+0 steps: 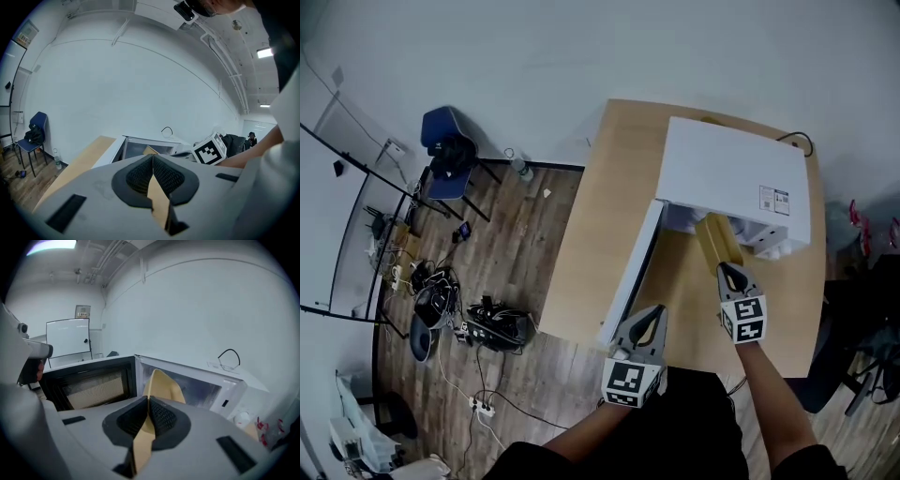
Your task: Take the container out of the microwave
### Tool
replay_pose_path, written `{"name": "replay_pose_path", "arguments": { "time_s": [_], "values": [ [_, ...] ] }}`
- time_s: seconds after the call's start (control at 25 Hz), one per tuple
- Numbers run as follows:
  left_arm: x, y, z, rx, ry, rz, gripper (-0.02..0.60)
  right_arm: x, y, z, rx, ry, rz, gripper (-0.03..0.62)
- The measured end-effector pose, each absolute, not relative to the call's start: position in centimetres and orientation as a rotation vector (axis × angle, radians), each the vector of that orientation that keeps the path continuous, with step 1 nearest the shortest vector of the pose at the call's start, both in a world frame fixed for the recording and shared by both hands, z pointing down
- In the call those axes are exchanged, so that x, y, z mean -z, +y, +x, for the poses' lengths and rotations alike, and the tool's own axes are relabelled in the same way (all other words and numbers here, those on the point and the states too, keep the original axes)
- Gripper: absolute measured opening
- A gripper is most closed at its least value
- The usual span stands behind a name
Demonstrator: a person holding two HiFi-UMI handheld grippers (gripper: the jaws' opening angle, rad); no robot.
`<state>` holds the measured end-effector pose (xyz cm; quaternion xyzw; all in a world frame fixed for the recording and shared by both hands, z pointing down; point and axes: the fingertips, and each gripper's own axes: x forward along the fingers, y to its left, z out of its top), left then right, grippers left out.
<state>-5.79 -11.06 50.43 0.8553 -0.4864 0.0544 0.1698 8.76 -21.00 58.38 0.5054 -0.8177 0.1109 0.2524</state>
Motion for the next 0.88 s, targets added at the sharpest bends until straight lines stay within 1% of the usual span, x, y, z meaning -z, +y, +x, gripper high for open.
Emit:
{"name": "replay_pose_path", "arguments": {
  "time_s": [0.44,0.88],
  "values": [
    [-47.5,-10.3,-4.6,-0.039,-1.292,2.527,0.009,-49.6,-13.6,11.3,-0.29,-2.287,1.574,0.072],
    [-42.7,-9.9,0.4,0.04,-1.261,2.645,0.009,-43.1,-6.1,14.4,-0.301,-2.393,1.83,0.072]
  ]
}}
